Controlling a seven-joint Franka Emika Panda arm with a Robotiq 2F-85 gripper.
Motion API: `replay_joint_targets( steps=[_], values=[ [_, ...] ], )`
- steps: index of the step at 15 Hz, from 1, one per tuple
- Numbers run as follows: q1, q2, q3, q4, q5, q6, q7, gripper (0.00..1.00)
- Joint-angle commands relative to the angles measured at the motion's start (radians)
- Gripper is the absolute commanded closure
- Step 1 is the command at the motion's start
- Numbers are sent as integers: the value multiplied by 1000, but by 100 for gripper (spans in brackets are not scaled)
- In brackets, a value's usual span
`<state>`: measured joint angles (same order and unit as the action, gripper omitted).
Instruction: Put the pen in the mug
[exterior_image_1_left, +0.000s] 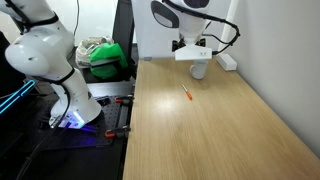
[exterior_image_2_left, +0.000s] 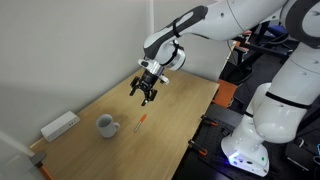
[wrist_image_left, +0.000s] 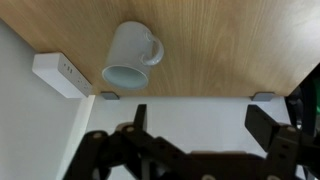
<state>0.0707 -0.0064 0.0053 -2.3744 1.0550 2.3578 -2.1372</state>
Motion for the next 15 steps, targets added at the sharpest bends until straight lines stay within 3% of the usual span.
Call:
replay_joint_targets(
  steps=[1,10,11,15],
  values=[
    [-11,67,15,42,-41,81,18,0],
    [-47,218,10,109,-243,46,142,0],
    [-54,185,24,76,-206,70,91,0],
    [-60,218,27,89,-227,71,112,0]
  ],
)
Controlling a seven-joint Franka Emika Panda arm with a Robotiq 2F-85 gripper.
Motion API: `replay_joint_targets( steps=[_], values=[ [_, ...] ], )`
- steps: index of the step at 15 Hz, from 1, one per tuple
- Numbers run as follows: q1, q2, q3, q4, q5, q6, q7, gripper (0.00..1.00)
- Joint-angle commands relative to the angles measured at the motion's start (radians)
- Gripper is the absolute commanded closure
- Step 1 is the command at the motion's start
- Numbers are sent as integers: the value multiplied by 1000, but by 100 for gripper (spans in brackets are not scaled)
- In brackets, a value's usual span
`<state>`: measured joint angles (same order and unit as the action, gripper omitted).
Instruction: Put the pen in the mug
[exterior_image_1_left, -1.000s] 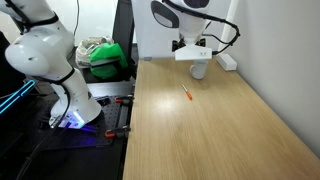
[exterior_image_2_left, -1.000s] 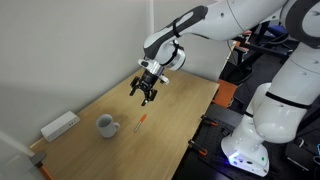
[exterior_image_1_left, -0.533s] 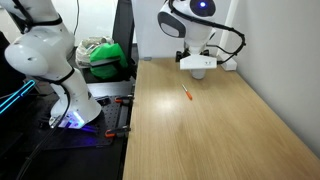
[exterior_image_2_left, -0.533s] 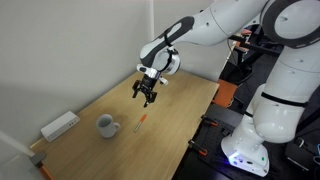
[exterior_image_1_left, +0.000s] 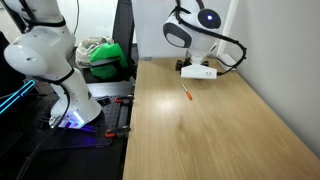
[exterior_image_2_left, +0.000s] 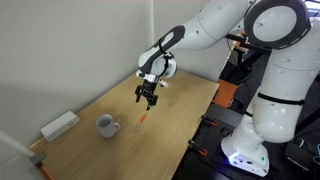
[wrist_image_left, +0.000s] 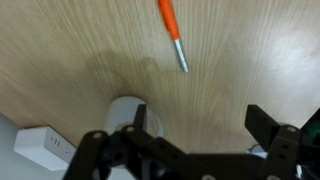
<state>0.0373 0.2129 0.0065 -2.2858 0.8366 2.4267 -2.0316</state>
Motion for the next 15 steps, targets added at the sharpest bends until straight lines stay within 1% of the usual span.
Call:
replay_joint_targets(
  steps=[1,8,13,15],
  values=[
    [-26,-1,26,1,-9,2,6,0],
    [-18,60,59,11,-18,94,-36,0],
    [-18,116,87,20,-69,194,-25,0],
    [-23,143,96,31,-99,217,-11,0]
  ],
)
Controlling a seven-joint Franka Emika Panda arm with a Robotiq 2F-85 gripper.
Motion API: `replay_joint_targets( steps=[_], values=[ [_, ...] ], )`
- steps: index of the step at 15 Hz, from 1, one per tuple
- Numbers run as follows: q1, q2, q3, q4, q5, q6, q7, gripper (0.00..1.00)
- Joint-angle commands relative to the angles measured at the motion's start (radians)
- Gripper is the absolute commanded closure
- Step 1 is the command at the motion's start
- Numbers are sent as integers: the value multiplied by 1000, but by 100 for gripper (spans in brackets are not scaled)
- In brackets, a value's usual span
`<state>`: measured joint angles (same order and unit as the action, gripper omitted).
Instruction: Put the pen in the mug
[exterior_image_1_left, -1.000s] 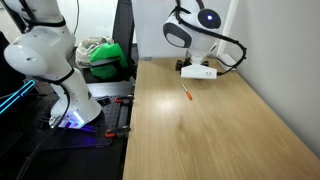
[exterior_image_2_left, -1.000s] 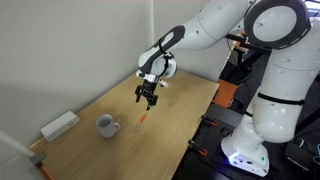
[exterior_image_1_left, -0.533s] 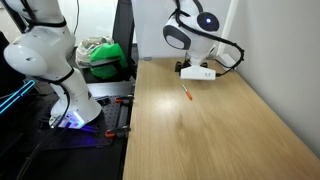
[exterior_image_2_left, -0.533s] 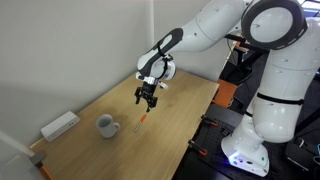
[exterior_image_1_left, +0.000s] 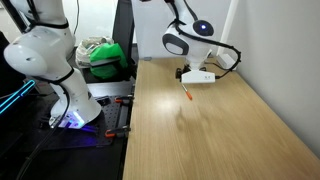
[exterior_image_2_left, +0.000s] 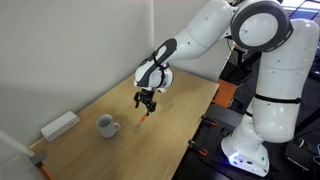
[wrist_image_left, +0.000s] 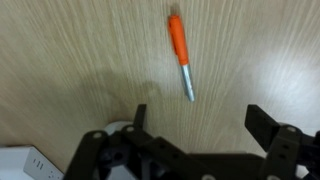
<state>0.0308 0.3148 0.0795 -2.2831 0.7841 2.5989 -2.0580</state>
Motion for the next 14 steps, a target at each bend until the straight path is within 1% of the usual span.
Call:
replay_joint_targets(
  steps=[1,8,14],
  values=[
    [-17,52,26,32,-63,59,27,0],
    [-37,139,52,82,-191,61,94,0],
    [-65,189,98,107,-272,55,156,0]
  ],
)
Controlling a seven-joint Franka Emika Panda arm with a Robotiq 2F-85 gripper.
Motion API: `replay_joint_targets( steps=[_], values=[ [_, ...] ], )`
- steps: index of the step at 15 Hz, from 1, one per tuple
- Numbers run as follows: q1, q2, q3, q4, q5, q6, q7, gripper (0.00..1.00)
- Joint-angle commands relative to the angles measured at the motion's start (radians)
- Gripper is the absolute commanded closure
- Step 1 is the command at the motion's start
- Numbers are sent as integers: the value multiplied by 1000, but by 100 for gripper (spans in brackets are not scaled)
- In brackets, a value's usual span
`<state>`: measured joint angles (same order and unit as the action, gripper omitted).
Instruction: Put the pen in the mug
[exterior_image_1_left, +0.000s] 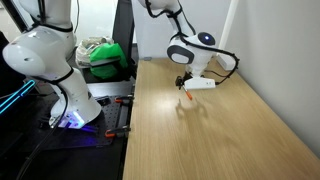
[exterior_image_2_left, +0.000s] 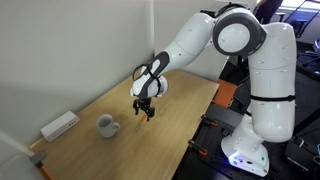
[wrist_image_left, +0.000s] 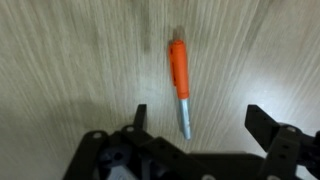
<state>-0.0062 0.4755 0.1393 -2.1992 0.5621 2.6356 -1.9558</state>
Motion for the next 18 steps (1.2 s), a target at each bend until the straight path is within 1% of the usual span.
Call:
replay_joint_targets(
  steps=[1,7,8,9,10,11,13,18],
  values=[
    [-33,35,46,27,-61,21,62,0],
    [-61,71,90,36,-103,23,103,0],
    [-66,74,95,36,-104,25,105,8],
    [-71,77,101,37,-106,25,108,26],
    [-77,80,107,38,-105,27,106,34],
    [-82,83,111,39,-105,27,105,44],
    [-91,85,118,42,-104,27,103,57],
    [-102,84,124,45,-106,27,104,97]
  ],
)
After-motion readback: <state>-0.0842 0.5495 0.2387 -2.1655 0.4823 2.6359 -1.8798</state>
